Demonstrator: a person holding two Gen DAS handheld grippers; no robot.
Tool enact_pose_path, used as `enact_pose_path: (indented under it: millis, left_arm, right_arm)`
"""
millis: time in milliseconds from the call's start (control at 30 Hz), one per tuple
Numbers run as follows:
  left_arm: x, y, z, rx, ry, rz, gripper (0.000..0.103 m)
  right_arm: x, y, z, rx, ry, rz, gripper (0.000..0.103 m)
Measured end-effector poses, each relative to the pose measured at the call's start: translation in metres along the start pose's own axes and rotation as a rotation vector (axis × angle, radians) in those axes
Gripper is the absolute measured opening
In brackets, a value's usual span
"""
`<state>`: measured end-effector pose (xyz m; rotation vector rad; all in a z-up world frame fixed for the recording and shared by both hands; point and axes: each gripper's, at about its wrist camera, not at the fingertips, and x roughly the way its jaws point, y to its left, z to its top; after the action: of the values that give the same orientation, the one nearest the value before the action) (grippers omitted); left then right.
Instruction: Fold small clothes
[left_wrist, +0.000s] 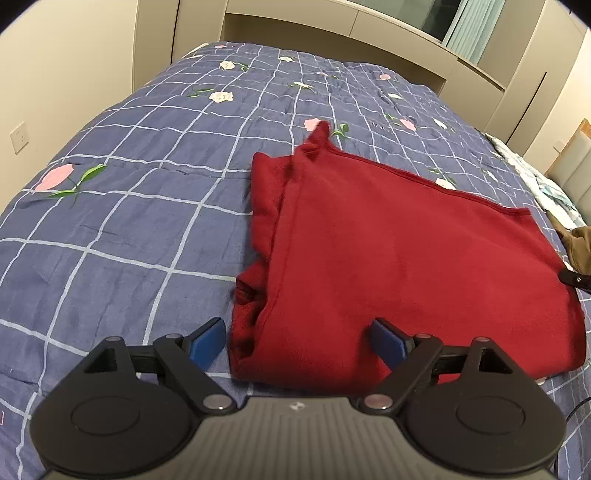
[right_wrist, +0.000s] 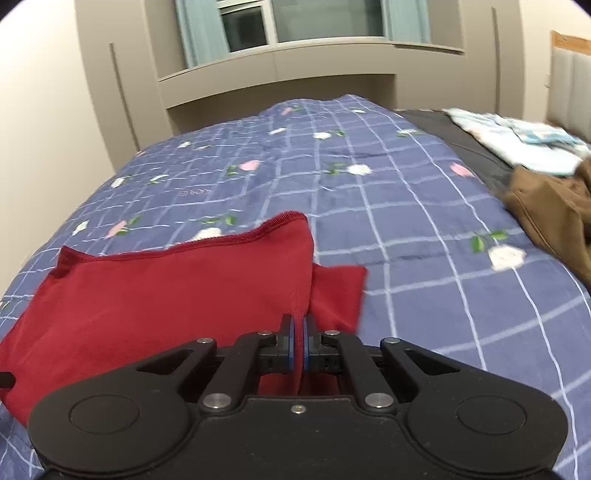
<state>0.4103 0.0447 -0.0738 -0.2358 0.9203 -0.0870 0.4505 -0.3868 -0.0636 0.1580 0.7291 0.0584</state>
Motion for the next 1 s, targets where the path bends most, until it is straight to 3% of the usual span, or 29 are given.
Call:
enact_pose_path:
  millis: [100,200,333,500,567,633,733,933,1000]
  left_arm:
    - [0.0,0.001,0.0,0.002,0.001,0.003,0.09]
    - [0.0,0.001,0.0,0.004,0.003,0.006,0.091]
    - [0.0,0.005,0.0,-0.009,0.002,0.01,0.091]
    - [0.003,0.004,-0.002,-0.016,0.01,0.031,0.092]
    - [0.003,0.002,-0.002,-0.011,0.01,0.04,0.093]
    - [0.002,0.003,-0.002,-0.015,0.014,0.04,0.095]
    - [-0.003,0.003,-0.002,-0.036,0.018,0.039,0.097]
    - [-0.016,0.0,-0.01,-0.075,0.036,0.051,0.102]
    - [-0.021,-0.002,-0.014,-0.067,0.039,0.061,0.102]
  right_arm:
    - [0.004,-0.008,-0.008,0.04,0.014,0.002,0.004]
    - [0.002,-0.005,-0.007,0.039,-0.009,0.015,0.013]
    - [-0.002,-0.004,0.004,0.014,-0.065,-0.037,0.02]
    - [0.018,-0.003,-0.001,-0.075,-0.001,-0.106,0.024]
    - [0.012,0.003,-0.002,-0.103,-0.029,-0.123,0.032]
    - [0.0,0.012,-0.004,-0.13,-0.07,-0.128,0.055]
    - [-0.02,0.034,-0.014,-0.21,-0.127,-0.101,0.08]
    - [-0.044,0.082,-0.058,-0.407,-0.162,-0.087,0.099]
    - [-0.042,0.088,-0.072,-0.414,-0.132,-0.097,0.099]
